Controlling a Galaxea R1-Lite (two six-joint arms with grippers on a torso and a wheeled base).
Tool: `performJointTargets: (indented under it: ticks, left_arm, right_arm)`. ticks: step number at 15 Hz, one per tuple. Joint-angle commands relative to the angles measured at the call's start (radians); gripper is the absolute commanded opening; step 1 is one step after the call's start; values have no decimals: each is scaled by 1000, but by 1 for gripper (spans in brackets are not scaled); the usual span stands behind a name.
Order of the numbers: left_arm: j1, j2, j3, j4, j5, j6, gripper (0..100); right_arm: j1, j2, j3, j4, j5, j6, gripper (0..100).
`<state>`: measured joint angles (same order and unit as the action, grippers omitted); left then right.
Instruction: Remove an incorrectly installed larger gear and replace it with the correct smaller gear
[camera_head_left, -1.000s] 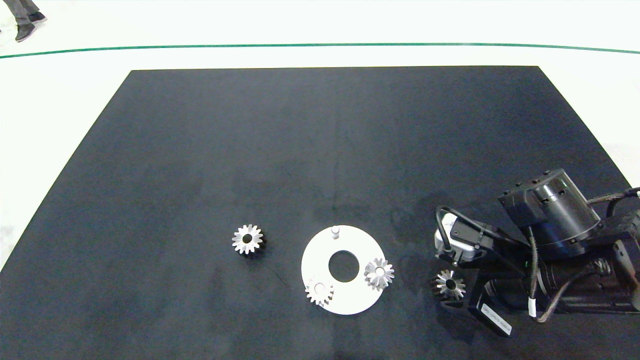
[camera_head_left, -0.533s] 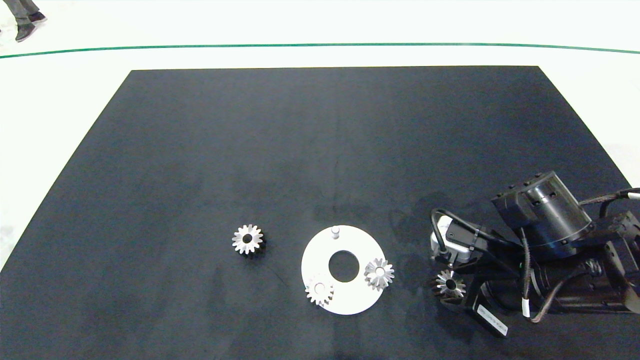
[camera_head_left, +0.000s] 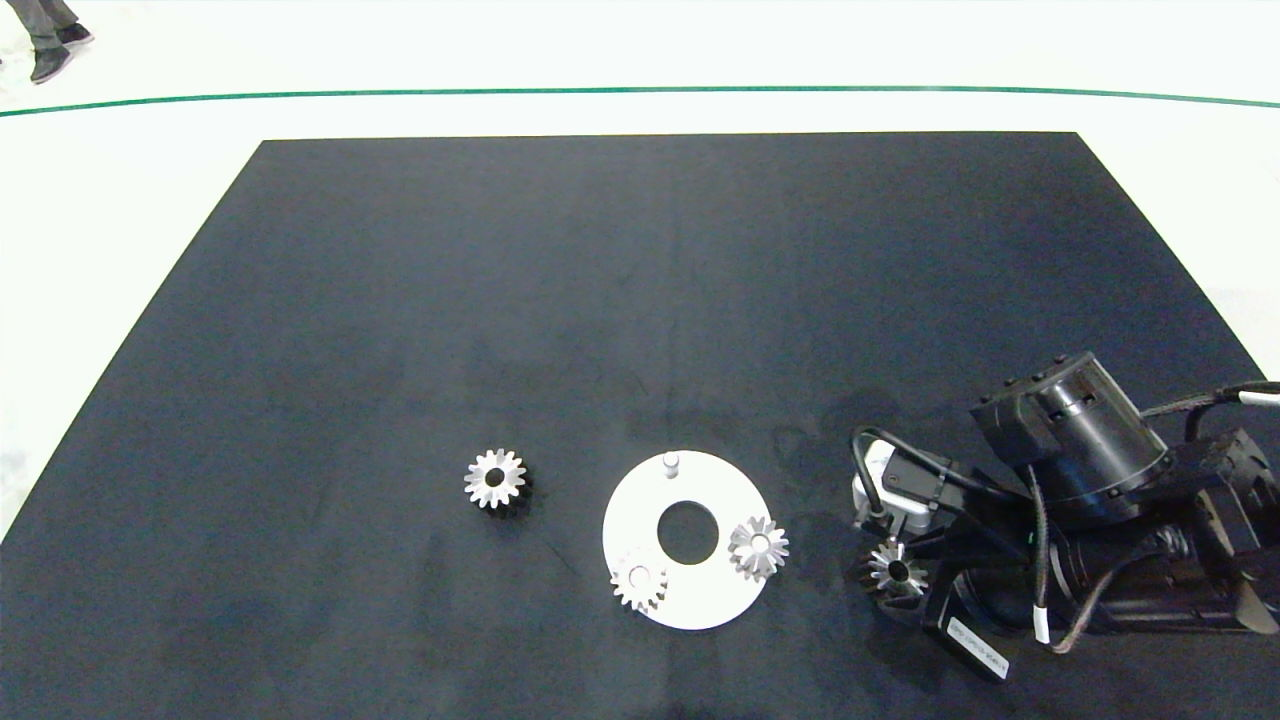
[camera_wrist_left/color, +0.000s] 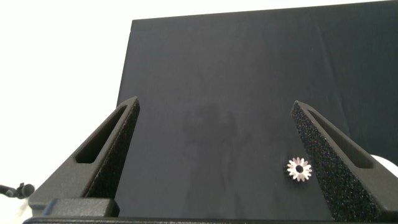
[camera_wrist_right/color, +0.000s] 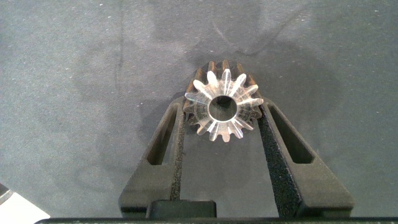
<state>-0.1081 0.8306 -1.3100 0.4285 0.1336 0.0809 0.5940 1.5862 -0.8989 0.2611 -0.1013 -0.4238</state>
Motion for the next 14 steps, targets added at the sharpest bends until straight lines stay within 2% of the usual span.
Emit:
performJointTargets:
  ticks: [1,3,5,7,8,9,11,14]
  left_arm:
    - [-1,1,0,3,0,0,100]
    - [1,1,0,3,0,0,100]
    - [1,1,-6,3,0,0,100]
    - [-1,1,-6,3,0,0,100]
    - [-1,-1,-6,3,0,0,100]
    - [1,-1,-6,3,0,0,100]
    - [-1,-4,-6,3,0,0,100]
    - [-1,-5,-6,3,0,0,100]
  right_arm:
    - [12,-23,5,3,2,2,31]
    - [33,-69,-2,-8,11,10,26]
    - [67,-129,-12,-6,6,4,25]
    - [110,-123,-107,21,2,4,25]
    - [132,-109,-172,66,0,4,25]
    - [145,-71,-256,144,-2,4,25]
    - [164,12,-429,264,-28,5,25]
    - [181,130,-589,294,-34,5,25]
